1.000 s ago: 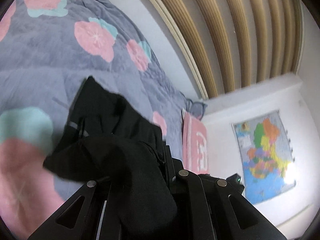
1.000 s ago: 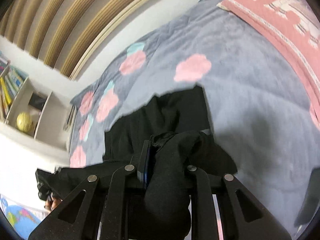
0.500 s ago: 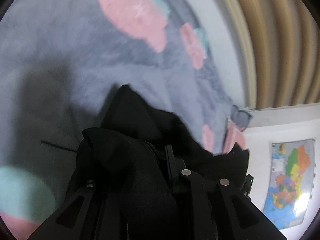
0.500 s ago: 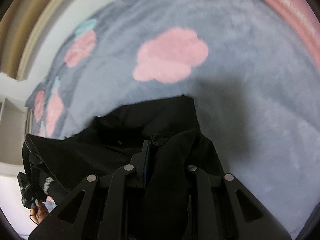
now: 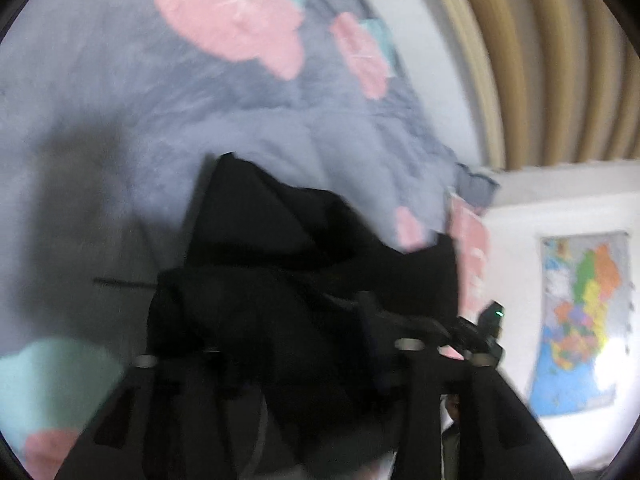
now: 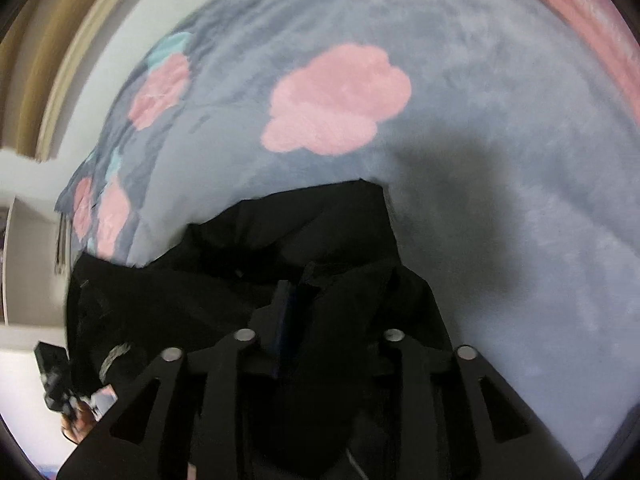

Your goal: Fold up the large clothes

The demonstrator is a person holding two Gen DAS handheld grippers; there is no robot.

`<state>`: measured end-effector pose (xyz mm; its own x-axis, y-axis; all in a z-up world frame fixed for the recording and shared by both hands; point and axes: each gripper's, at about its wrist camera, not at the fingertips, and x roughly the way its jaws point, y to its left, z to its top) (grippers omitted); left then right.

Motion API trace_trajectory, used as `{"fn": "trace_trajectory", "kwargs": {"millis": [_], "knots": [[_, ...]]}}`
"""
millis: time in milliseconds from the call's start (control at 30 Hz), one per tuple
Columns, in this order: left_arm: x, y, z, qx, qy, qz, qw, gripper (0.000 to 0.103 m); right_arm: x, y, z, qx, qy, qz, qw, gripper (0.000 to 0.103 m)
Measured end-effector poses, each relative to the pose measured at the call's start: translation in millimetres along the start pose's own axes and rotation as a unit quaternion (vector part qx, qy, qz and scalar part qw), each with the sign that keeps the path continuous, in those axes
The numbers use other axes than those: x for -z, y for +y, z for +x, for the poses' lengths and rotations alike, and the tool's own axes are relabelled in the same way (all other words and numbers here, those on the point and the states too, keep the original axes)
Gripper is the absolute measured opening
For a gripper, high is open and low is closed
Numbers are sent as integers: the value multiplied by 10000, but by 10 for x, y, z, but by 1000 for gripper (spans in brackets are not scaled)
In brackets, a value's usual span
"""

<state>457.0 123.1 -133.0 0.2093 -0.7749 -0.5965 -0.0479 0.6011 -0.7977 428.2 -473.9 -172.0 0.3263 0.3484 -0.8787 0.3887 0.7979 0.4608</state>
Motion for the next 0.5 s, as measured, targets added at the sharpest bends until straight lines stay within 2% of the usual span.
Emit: {"fn": "trace_trajectory", "kwargs": {"millis": [33,67,100,167,300,500], "knots": [[50,-47,-163,187,-127,112,9997,71,41,24,-138,-33,-81,-105,9999,52],[85,-88,-286,281,-268,190,9991,78,72,37,-231,-51,-146,-160,9998,66],[134,-132,-448,354,-472,291,9978,79,121,54,-356,-53,-279,-233,9993,79],[196,-190,-637,355,-707,425,9960,80,201,84,-557,68,-567,-393,9976,87],[154,-170,-552,-398,-682,537,9954,80,267,144,-660,234,-737,-764,9941,88],[-96,36,17,-1025,-505,400,9927,80,52,196,-287,579,-570,-1268,9886,88]]}}
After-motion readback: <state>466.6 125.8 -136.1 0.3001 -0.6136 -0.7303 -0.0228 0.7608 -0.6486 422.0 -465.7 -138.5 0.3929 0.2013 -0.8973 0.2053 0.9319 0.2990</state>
